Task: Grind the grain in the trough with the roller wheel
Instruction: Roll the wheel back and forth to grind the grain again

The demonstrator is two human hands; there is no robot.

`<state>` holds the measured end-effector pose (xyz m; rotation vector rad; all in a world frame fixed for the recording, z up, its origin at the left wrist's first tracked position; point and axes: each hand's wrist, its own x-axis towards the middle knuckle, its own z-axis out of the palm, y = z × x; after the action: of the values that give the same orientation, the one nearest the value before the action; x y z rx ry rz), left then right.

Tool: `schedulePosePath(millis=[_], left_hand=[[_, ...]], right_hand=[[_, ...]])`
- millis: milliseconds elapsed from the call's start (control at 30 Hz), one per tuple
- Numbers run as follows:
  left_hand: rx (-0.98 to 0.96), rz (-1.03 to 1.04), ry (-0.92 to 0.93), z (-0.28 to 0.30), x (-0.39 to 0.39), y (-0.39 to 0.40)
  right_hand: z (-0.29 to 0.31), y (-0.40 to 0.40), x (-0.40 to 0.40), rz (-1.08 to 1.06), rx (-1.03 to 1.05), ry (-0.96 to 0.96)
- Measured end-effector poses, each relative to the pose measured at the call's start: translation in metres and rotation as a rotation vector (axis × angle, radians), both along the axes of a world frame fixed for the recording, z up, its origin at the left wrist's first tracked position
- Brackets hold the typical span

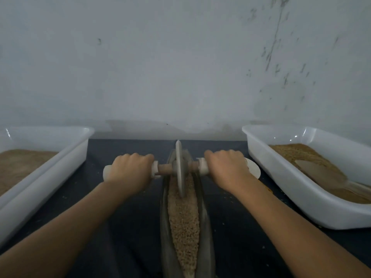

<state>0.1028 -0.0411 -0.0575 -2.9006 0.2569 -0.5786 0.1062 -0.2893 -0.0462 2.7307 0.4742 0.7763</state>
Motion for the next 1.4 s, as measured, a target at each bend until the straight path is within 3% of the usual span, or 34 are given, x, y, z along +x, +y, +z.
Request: schedulePosePath(millis=[167,267,367,533,767,967,1133,1233,1400], left_hand=[[0.05,-0.014,0.042,0.005,-0.058,-0.003],[0.093,-0.136,0.003,0.009,-0.111,-0.002],[0.135,-0.077,0.034,0.012,-0.131,0.003],[0.045,0.032,0.087,-0.003,-0.083,0.0],[-0.006,0.05,-0.063,0.0,0.003,-0.003],[0.067,-0.034,-0.005,0.009,-0.056,-0.007],[0.097,-0.154,-0.007,0.017,-0.134,0.003],[0.113,-0.033,0.082,0.006,-0.129,0.005],[-0.002,0.044,0.039,0.0,-0.052,-0.005]], right_hand=[[-0.009,-0.016,-0.056,0.066,0.039,0.128],[-0.01,-0.026,-0.107,0.153,0.045,0.057],[-0.011,-0.03,-0.125,0.167,0.097,0.032],[-0.005,-0.015,-0.086,0.076,-0.047,0.095],[0.0,-0.002,0.01,-0.022,0.014,0.039],[-0.016,-0.022,-0.059,0.032,0.124,0.197],[-0.006,-0.033,-0.133,0.199,0.074,0.031],[-0.005,-0.029,-0.126,0.182,0.031,0.054],[-0.013,-0.014,-0.04,0.007,-0.088,-0.035]])
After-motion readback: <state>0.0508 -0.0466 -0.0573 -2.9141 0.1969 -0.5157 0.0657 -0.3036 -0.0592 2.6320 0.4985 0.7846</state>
